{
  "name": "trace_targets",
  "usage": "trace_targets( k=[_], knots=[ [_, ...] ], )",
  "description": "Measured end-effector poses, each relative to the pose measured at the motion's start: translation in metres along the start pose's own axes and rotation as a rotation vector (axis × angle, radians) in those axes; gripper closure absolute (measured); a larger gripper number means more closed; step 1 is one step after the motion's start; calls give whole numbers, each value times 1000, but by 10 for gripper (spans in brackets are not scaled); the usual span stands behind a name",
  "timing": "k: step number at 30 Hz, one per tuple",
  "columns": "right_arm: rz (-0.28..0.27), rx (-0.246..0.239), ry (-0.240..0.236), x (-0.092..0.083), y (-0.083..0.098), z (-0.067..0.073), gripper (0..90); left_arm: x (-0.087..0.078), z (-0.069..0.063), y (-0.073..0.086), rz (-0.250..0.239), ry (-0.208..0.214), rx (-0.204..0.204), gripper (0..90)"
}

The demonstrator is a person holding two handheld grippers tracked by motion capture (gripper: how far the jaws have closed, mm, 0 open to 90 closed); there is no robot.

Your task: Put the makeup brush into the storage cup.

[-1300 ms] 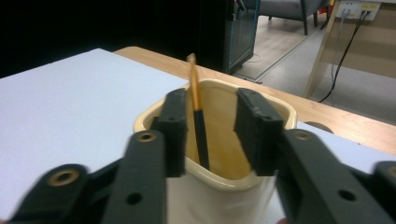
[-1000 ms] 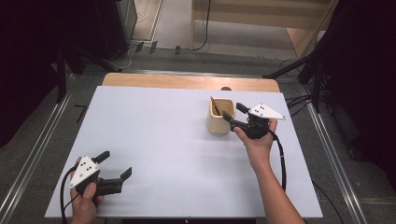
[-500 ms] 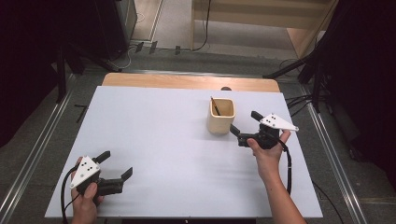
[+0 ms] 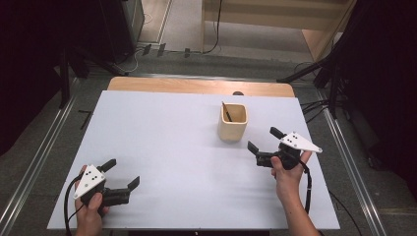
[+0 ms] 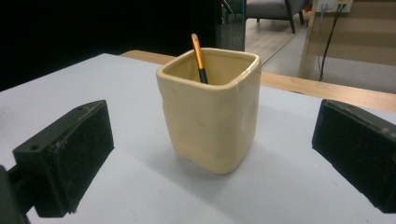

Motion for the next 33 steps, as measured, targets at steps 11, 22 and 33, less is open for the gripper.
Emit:
trace_targets(
  k=[11, 22, 33],
  knots=[
    [4, 46, 16, -17, 22, -9, 0, 0, 0, 0, -1, -2, -1, 19],
    [15, 43, 46, -41, 36, -17, 0, -1, 1, 0, -1, -3, -2, 19],
    [18, 53, 83, -65, 49, -28, 0, -3, 3, -1, -8, -9, -7, 19]
  ],
)
Point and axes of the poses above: each handheld gripper's, and its own axes: x roughly forward along the jaws, y roughly out of its underside, z roughly to its left, the point moved 10 cm from there along x, roughly forward along the jaws, and after that the axes turned 2 degrees about z, right-handed, at the moved point
